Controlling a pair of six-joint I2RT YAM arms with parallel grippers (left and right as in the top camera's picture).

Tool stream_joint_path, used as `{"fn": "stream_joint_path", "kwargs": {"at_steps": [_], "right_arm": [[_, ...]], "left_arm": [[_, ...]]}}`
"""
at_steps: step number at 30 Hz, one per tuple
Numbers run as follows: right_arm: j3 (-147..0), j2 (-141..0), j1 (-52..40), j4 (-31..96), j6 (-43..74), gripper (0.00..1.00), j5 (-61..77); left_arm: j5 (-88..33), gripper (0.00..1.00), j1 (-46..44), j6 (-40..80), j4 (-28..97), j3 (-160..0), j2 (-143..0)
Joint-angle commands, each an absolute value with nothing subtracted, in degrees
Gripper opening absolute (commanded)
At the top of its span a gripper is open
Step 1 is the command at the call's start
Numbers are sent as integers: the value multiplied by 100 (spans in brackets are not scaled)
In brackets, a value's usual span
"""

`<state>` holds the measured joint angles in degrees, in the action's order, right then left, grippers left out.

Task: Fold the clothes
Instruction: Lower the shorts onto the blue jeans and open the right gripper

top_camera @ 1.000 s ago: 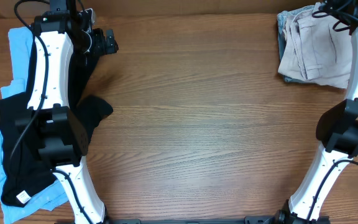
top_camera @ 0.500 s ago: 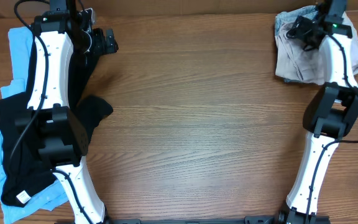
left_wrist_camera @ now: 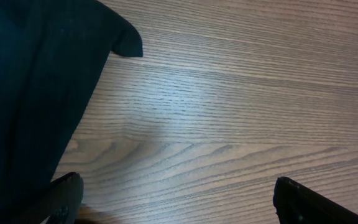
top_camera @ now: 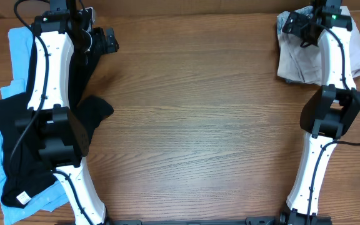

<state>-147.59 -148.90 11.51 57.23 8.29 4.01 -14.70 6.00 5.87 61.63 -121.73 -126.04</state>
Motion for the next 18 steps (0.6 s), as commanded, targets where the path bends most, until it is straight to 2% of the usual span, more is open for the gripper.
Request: {"fn": "stream_joint_path", "kwargs": {"at_steps": [1,18], "right_arm": [[-15445,-13719,1015,6053,701,100,609],[-15758,-10967,62,8639,471,100,613]], "left_arm": [[-1439,100,556,624,6143,-12123,-12599],[-1439,100,556,624,6143,-12123,-12599]]}}
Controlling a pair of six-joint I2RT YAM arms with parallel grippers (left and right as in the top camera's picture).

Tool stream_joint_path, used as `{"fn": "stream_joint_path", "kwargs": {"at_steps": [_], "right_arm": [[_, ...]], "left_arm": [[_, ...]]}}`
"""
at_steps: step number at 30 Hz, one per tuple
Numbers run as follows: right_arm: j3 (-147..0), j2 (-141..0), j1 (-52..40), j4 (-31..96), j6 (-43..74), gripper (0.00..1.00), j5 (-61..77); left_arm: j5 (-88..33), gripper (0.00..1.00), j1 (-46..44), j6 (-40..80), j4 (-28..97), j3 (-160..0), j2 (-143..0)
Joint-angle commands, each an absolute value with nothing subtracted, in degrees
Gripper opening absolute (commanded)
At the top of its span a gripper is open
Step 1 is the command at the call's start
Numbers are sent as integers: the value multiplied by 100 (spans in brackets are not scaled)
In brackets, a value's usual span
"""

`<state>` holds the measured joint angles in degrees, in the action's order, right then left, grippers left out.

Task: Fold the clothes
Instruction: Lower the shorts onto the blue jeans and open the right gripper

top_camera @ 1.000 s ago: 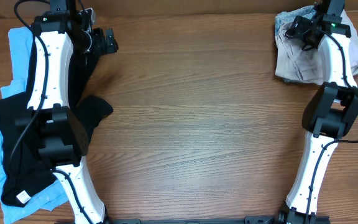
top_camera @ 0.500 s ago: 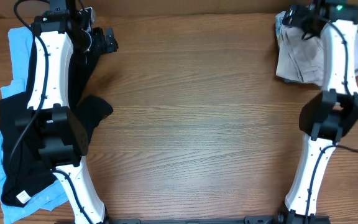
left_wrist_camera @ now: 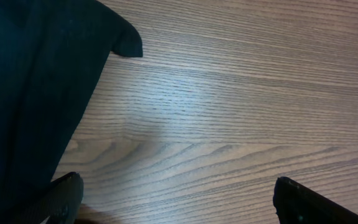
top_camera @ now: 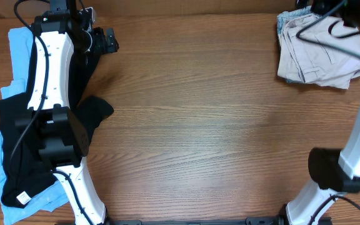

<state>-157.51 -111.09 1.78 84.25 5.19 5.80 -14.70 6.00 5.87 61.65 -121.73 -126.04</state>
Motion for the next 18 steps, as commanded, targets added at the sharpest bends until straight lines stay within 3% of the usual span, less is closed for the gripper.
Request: {"fn": "stream_joint_path", "kwargs": {"at_steps": [1,18], "right_arm": [[-15758,-10906,32,8788,471,100,611],[-15747,-10825,5,9703,456,100,381]], "left_arm": [[-1439,100,556,624,6143,-12123,-12599],[-1439,100,556,624,6143,-12123,-12599]]}}
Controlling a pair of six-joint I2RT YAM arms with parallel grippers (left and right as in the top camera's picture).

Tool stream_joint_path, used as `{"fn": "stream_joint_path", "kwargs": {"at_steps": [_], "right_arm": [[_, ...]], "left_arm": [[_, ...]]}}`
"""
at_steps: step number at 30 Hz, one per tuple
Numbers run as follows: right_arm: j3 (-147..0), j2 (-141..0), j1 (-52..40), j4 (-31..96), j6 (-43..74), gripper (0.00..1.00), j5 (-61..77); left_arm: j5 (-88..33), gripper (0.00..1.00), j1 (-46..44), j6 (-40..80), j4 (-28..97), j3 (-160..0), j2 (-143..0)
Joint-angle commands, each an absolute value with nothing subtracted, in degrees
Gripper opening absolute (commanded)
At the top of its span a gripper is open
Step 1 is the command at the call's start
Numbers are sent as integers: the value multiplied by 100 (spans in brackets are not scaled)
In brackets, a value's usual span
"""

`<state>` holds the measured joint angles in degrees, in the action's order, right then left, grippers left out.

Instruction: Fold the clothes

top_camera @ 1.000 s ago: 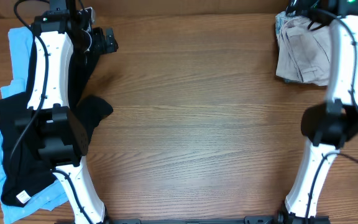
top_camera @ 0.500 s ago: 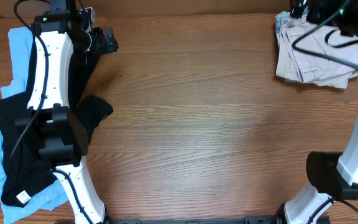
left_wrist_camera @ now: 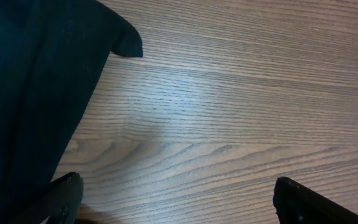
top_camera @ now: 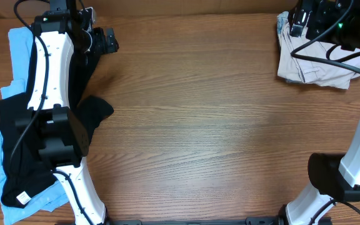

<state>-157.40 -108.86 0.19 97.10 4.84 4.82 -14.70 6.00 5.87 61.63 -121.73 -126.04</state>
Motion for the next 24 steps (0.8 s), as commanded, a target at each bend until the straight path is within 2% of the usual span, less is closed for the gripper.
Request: {"fn": "stream_joint_path", "kwargs": {"at_steps": [1,14,24], "right_arm": [[-15747,-10825,5,9699,451,100,412],[-15747,-10829,5,9461,447,100,226],[-15506,-10462,5,8224,445,100,30]], "left_arm": [[-1439,100,556,624,6143,-12123,-12599],[-1439,100,556,624,6143,-12123,-12599],[-1439,100,556,624,6143,-12123,-12599]]}}
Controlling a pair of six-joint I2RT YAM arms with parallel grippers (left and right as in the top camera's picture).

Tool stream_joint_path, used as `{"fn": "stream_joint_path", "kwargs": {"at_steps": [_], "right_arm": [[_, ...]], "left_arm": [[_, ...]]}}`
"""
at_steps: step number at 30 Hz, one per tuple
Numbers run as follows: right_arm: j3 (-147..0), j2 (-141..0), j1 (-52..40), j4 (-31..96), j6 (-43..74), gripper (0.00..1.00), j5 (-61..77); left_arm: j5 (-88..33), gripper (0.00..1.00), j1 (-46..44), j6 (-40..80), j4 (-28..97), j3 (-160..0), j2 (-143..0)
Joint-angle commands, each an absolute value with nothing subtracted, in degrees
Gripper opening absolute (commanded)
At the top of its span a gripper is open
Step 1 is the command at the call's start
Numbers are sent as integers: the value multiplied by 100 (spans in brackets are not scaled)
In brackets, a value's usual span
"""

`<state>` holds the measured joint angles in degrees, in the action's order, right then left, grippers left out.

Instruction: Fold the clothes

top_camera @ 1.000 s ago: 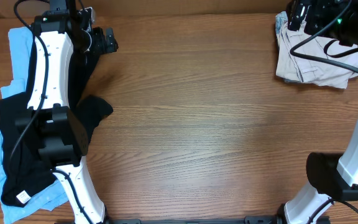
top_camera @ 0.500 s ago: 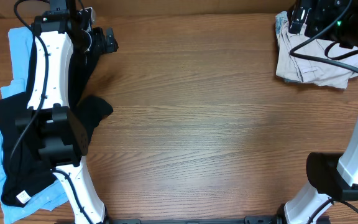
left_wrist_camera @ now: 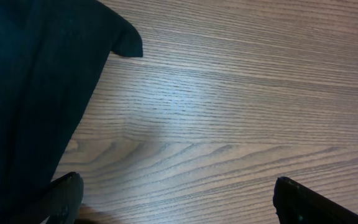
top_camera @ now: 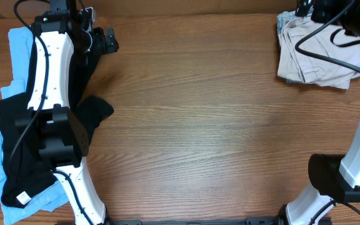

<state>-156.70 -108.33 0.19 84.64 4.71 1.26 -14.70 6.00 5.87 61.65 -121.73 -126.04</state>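
Observation:
A black garment (top_camera: pixel 17 156) lies crumpled at the table's left, over a light blue garment (top_camera: pixel 19 47). The left wrist view shows the black garment (left_wrist_camera: pixel 30 93) filling its left side. My left gripper (top_camera: pixel 108 40) sits at the far left of the table, beside the black cloth. Its jaws are wide open over bare wood (left_wrist_camera: pixel 179 200), holding nothing. A folded beige garment (top_camera: pixel 317 59) rests at the far right corner. My right arm (top_camera: pixel 339 15) is raised close to the camera above that pile, and its fingers do not show clearly.
The wooden table (top_camera: pixel 192 125) stretches between the two heaps of clothes. My left arm's white links (top_camera: pixel 49 69) cross over the black and blue garments. The right arm's base (top_camera: pixel 330 181) stands at the near right.
The right arm's wrist has shifted toward the far edge, and more of the beige pile shows. The left gripper and the black garment are unchanged.
At first the right arm reached low with its gripper on the beige pile. Then it was raised off to the right, leaving the pile folded. After that its wrist hung over the pile's far edge, and now farther back. The left gripper stayed open throughout.

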Motion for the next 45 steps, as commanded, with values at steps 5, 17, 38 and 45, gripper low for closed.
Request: {"fn": "stream_joint_path", "kwargs": {"at_steps": [5,17,38,45], "right_arm": [[-14202,-9741,5,6886,405,100,-82],[-8873,-6995,1,3295,429,100,5],[-1098,-1973,-1,-993,471,100,434],[-235,-1116,-49,-1066,467,100,611]], "left_arm": [[-1439,100,556,624,6145,-12123,-12599],[-1439,100,556,624,6143,-12123,-12599],[-1439,100,556,624,6143,-12123,-12599],[-1439,100,556,624,6143,-12123,-12599]]}}
